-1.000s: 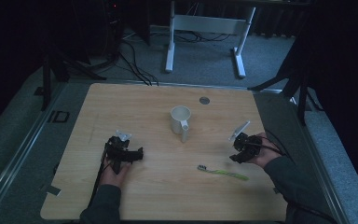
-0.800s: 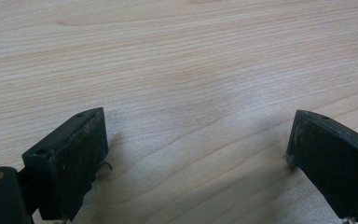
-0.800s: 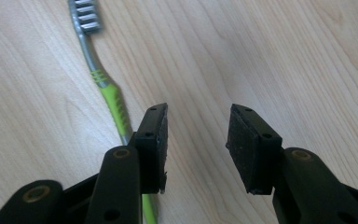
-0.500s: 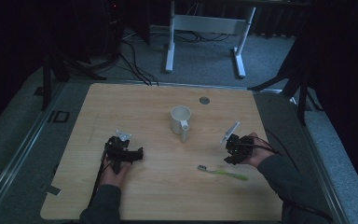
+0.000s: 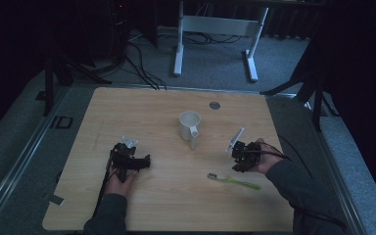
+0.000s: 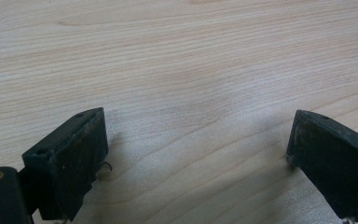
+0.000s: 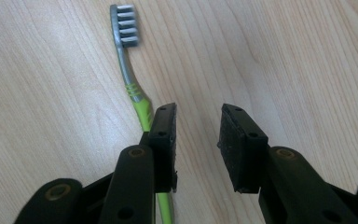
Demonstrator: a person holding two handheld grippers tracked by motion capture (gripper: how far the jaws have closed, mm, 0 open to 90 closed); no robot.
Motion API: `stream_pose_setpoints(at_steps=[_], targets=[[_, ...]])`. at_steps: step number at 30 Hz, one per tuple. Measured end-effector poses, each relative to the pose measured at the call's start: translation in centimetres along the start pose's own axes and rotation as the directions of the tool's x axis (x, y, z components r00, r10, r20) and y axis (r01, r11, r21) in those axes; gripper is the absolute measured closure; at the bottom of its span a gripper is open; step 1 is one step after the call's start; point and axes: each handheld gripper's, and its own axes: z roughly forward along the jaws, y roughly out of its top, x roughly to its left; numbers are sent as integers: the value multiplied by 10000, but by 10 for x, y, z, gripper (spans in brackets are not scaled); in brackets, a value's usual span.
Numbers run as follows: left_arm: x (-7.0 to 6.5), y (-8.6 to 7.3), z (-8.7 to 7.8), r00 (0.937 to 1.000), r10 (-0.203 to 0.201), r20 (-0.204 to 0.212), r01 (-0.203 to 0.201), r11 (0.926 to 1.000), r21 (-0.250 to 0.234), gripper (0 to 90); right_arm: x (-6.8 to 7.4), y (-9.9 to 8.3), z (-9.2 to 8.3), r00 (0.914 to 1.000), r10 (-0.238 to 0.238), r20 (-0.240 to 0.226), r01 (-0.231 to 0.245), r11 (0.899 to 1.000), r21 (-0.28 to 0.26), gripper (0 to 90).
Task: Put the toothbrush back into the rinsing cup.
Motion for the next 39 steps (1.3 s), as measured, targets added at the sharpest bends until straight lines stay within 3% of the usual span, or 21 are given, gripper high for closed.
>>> stream_pose_setpoints(at_steps=[24,39], targets=[[0,0,0,10000,4,2,-4,10000,-1,55,12,19,8,9966,-810,-140,818,9944,669,673],[0,0,0,10000,2,3,-2,10000,-8,55,20,24,18,9908,-1295,-398,1334,9840,1178,683]])
